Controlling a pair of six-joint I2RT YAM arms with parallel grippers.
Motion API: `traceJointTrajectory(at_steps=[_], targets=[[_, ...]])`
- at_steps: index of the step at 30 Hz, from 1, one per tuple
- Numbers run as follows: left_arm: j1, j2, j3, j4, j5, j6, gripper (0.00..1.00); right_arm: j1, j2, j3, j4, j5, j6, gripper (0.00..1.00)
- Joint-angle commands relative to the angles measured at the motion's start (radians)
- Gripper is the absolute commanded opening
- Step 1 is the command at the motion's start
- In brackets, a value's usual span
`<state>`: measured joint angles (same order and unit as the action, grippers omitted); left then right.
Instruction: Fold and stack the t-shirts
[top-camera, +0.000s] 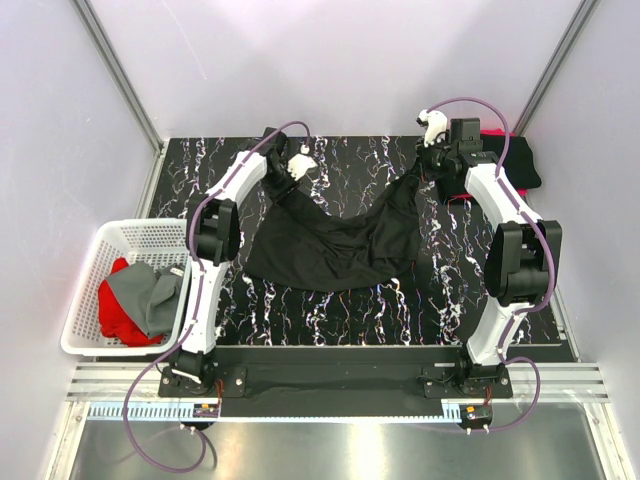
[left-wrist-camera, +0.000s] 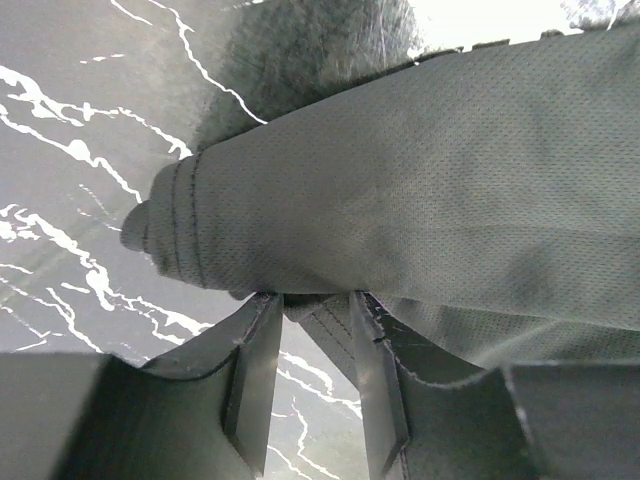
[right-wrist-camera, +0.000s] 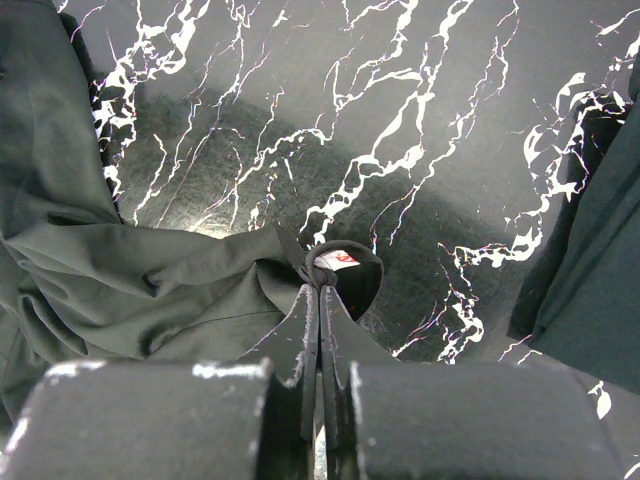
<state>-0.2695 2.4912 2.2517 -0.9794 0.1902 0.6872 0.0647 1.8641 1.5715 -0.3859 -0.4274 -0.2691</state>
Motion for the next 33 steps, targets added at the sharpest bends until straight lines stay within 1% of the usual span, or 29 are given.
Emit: traceJointTrajectory(at_steps=[1, 3, 8, 13, 15, 16, 17, 20, 21, 25, 33], targets=[[0.0, 0.006, 0.037, -0.005, 0.011, 0.021, 0.37, 0.003, -0.009, 0.025, 0.038, 0.015, -0.012, 0.0], [0.0, 0.011, 0.04, -0.005, 0.008, 0.02, 0.36, 0.001, -0.006, 0.027, 0.038, 0.015, -0.012, 0.0], [0.001, 0.028, 0.066, -0.004, -0.011, 0.011, 0.27, 0.001, 0.0, 0.041, 0.038, 0.012, -0.007, 0.0], [0.001, 0.055, 0.109, 0.001, -0.032, 0.002, 0.21, 0.003, 0.004, 0.045, 0.038, 0.01, -0.005, 0.0], [0.001, 0.066, 0.117, 0.001, -0.04, 0.006, 0.07, 0.001, 0.003, 0.041, 0.038, 0.009, -0.004, 0.0], [0.001, 0.064, 0.121, 0.001, -0.038, 0.003, 0.04, 0.003, 0.0, 0.041, 0.039, 0.009, -0.004, 0.0], [0.001, 0.063, 0.118, 0.002, -0.04, 0.005, 0.04, 0.001, -0.002, 0.039, 0.038, 0.009, -0.005, 0.0], [0.001, 0.054, 0.106, 0.011, -0.052, 0.0, 0.21, 0.003, -0.005, 0.033, 0.038, 0.013, -0.007, 0.0], [0.001, 0.049, 0.098, 0.016, -0.058, 0.0, 0.25, 0.001, -0.003, 0.032, 0.038, 0.013, -0.005, 0.0], [0.001, 0.048, 0.091, 0.021, -0.048, 0.008, 0.24, 0.003, -0.005, 0.03, 0.041, 0.009, -0.005, 0.0], [0.0, 0.055, 0.115, 0.033, -0.052, -0.014, 0.27, 0.003, -0.003, 0.032, 0.041, 0.007, -0.001, 0.0]])
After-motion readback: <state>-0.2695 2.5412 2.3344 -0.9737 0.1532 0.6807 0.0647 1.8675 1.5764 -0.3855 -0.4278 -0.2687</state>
